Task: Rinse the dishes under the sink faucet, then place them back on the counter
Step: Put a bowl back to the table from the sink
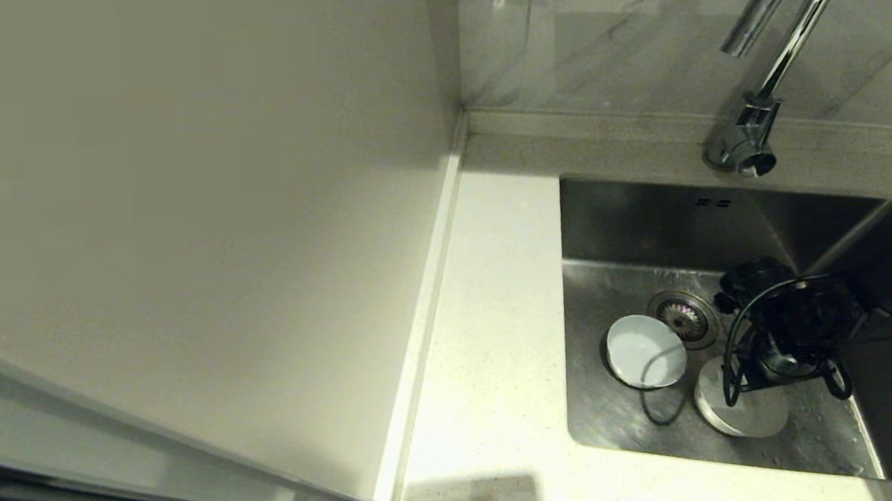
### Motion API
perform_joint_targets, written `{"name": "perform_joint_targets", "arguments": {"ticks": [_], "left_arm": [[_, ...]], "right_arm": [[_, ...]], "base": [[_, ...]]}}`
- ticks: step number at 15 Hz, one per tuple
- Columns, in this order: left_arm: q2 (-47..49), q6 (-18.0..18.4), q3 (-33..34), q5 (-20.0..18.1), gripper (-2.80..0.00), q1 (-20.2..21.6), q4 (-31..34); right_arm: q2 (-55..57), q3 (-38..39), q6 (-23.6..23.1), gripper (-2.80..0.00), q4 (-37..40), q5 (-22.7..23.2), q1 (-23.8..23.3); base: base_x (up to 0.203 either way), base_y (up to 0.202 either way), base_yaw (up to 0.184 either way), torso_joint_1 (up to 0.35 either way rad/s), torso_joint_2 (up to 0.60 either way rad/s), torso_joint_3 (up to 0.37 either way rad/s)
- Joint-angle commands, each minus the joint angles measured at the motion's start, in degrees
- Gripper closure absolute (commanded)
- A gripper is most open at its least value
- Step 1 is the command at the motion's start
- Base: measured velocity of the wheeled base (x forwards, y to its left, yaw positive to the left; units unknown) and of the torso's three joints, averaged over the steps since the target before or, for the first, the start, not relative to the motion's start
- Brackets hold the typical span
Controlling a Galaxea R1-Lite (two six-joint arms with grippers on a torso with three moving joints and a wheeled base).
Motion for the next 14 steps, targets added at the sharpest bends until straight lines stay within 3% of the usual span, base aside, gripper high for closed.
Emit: {"name": "perform_joint_targets", "arguments": {"ticks": [1, 7, 14], "left_arm": [[0.0, 0.0, 0.18, 0.02, 0.0, 0.0, -0.03], [0.0, 0.0, 0.18, 0.02, 0.0, 0.0, -0.03], [0.0, 0.0, 0.18, 0.02, 0.0, 0.0, -0.03]], "right_arm": [[2.29, -1.4, 0.05, -2.8, 0.32, 0.13, -1.56], [4.71, -4.53, 0.41, -2.8, -0.92, 0.04, -1.71], [6.42, -6.69, 0.33, -2.8, -17.5, -3.87, -1.66]], "base": [[0.0, 0.0, 0.0, 0.0, 0.0, 0.0], [0.0, 0.0, 0.0, 0.0, 0.0, 0.0], [0.0, 0.0, 0.0, 0.0, 0.0, 0.0]]}}
